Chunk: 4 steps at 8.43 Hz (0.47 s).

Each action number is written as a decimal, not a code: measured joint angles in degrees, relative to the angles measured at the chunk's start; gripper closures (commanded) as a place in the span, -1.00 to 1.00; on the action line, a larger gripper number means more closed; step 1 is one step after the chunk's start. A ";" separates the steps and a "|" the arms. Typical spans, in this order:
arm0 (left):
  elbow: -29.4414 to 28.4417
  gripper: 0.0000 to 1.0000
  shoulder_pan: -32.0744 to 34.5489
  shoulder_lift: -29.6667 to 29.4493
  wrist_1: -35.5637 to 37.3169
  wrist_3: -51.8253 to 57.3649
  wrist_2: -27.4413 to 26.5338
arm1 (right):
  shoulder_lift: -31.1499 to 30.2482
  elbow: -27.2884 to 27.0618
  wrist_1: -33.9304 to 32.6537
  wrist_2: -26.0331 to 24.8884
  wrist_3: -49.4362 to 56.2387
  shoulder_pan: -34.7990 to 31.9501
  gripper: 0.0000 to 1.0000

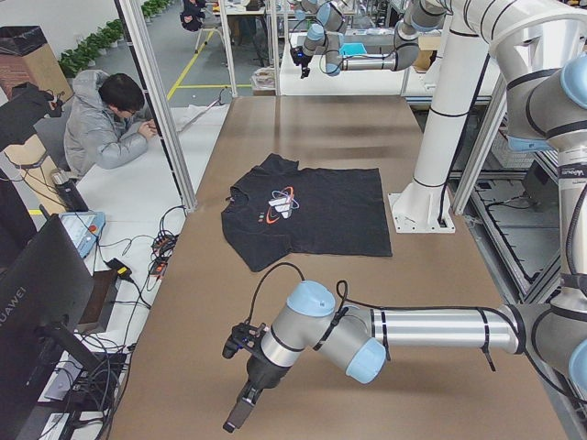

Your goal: Fold clothes

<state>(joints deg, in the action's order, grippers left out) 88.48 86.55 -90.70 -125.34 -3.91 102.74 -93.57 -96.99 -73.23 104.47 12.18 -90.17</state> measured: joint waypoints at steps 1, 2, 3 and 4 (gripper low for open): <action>-0.51 -1.00 -0.80 -1.17 -0.43 -0.26 1.23 | 0.63 -0.02 0.06 1.50 -1.17 0.11 -0.89; -1.22 -1.00 -1.35 -3.05 -0.91 -1.26 2.14 | 2.27 0.09 -0.02 3.01 -3.21 0.44 -0.89; -1.59 -1.00 -1.85 -5.00 -1.19 -3.72 3.49 | 4.33 0.22 -0.13 3.84 -5.36 1.72 -0.89; -1.77 -1.00 -2.64 -6.78 -1.31 -6.96 5.22 | 6.00 0.50 -0.11 4.17 -7.80 3.72 -0.89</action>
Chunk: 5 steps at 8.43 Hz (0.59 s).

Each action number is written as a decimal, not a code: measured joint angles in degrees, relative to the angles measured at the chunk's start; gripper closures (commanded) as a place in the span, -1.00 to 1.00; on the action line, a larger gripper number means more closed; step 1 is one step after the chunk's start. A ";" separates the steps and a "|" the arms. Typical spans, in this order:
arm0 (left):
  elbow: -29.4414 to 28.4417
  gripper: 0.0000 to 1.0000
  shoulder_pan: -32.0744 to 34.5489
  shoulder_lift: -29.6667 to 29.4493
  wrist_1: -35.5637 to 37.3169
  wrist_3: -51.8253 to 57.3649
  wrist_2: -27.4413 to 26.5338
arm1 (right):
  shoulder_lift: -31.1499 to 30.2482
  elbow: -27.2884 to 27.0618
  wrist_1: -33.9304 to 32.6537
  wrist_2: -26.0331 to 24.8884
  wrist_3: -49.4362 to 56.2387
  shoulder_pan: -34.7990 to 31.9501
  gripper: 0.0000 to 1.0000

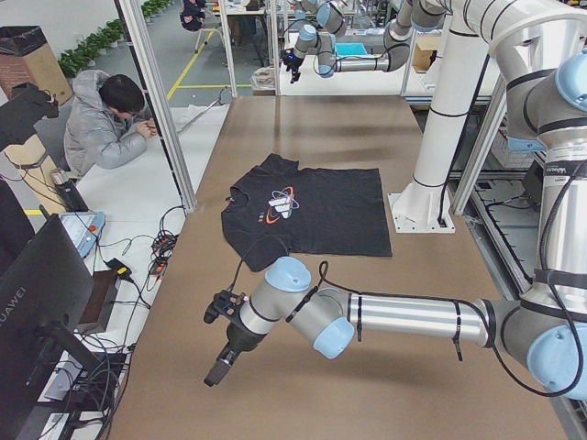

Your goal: Fold clothes

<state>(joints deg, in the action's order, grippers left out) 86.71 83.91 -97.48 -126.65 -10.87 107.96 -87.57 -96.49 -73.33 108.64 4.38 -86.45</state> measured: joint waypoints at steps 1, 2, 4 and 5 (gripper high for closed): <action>-0.08 -1.00 -1.28 -1.89 -0.04 -3.56 1.40 | 1.53 0.32 0.12 0.15 -2.30 2.14 -0.89; -0.14 -1.00 -3.42 -4.11 -0.03 -7.88 2.48 | 2.94 0.49 0.23 0.32 -4.20 4.03 -0.89; -0.66 -1.00 -9.21 -8.78 0.06 -16.78 3.32 | 5.12 0.52 1.35 1.49 -9.19 7.22 -0.89; -0.91 -1.00 -11.38 -10.68 0.03 -20.15 3.42 | 5.94 0.65 3.95 2.98 -12.70 8.64 -0.89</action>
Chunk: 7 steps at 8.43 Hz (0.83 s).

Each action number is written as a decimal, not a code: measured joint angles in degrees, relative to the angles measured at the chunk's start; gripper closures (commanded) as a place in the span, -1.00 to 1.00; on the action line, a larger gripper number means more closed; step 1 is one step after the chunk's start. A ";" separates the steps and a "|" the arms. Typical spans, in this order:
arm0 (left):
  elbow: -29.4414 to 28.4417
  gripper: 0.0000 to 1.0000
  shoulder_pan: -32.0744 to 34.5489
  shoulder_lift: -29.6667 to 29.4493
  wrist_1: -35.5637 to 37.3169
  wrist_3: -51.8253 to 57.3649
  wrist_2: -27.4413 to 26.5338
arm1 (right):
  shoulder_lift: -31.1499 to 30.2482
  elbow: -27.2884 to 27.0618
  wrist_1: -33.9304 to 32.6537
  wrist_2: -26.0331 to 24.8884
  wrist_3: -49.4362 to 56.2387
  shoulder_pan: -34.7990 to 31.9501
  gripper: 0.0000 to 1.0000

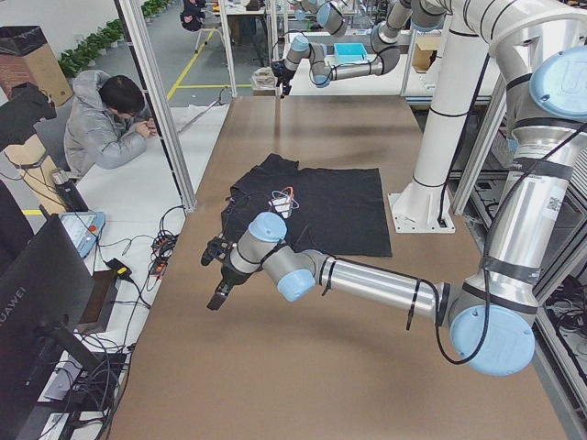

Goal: Fold clothes
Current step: 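Move the right gripper to the sleeve nearest it while the left arm approaches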

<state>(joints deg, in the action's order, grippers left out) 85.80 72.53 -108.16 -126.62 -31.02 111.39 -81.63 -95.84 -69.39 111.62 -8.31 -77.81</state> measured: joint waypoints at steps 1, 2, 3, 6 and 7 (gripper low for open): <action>-0.86 -1.00 -1.46 -2.14 -0.07 -3.46 0.06 | 0.84 0.26 3.69 1.20 -5.00 2.50 -0.89; -1.68 -1.00 -2.56 -3.73 -0.16 -6.42 0.22 | 1.81 0.44 6.81 1.70 -10.84 5.65 -0.89; -2.08 -1.00 -3.39 -4.61 -0.40 -8.72 0.40 | 2.91 0.66 8.72 1.90 -15.65 8.18 -0.89; -3.48 -1.00 -6.57 -6.91 -2.61 -16.00 0.42 | 5.98 6.69 17.52 1.78 -26.60 13.90 -0.89; -5.28 -1.00 -7.59 -7.93 -3.96 -17.33 0.16 | 6.85 10.43 22.44 1.09 -29.99 15.55 -0.89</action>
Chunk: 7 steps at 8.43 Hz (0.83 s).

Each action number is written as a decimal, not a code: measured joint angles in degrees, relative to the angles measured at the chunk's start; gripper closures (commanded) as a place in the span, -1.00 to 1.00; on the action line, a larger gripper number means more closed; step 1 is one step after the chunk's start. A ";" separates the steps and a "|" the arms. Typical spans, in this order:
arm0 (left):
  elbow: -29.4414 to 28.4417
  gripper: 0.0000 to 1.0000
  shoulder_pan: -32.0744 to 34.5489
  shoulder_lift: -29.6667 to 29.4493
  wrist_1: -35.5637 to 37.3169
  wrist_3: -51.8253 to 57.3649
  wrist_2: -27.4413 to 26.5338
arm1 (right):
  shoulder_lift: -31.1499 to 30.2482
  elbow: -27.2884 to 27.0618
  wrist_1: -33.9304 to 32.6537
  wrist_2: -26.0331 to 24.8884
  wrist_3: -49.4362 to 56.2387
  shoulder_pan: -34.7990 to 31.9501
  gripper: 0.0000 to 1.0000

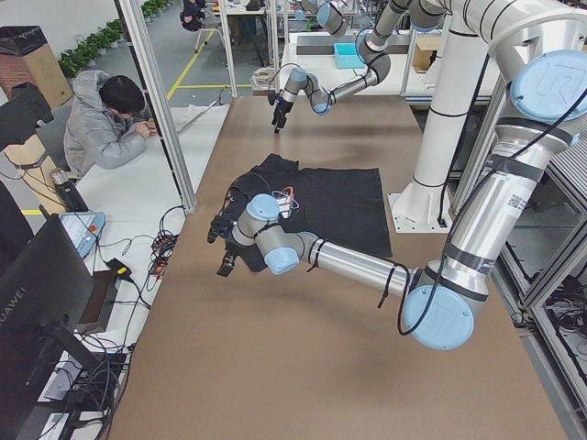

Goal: Fold clothes
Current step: 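Move the right gripper to the sleeve nearest it while the left arm approaches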

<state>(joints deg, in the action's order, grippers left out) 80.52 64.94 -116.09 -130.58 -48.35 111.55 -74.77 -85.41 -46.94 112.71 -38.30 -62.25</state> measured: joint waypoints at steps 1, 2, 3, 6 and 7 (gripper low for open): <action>-2.55 -1.00 -0.64 -1.22 -2.04 -0.89 -0.19 | 1.35 3.19 3.21 -2.07 -2.84 2.11 -0.89; -5.04 -1.00 -1.09 -2.67 -3.50 -1.52 -0.35 | 2.91 5.76 4.80 -4.98 -5.22 4.39 -0.89; -6.60 -1.00 -1.50 -3.76 -4.15 -1.87 -0.77 | 4.17 7.71 5.47 -7.21 -6.82 6.11 -0.89; -7.93 -1.00 -2.92 -5.50 -4.57 -2.88 -2.50 | 5.46 12.08 8.42 -10.57 -9.33 8.93 -0.89; -7.97 -1.00 -3.11 -5.73 -4.58 -2.99 -2.68 | 5.76 13.45 9.43 -11.27 -9.90 9.39 -0.88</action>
<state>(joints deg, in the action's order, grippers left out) 72.55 61.83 -121.83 -135.17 -51.34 108.87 -69.01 -71.97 -37.51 101.44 -48.20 -52.87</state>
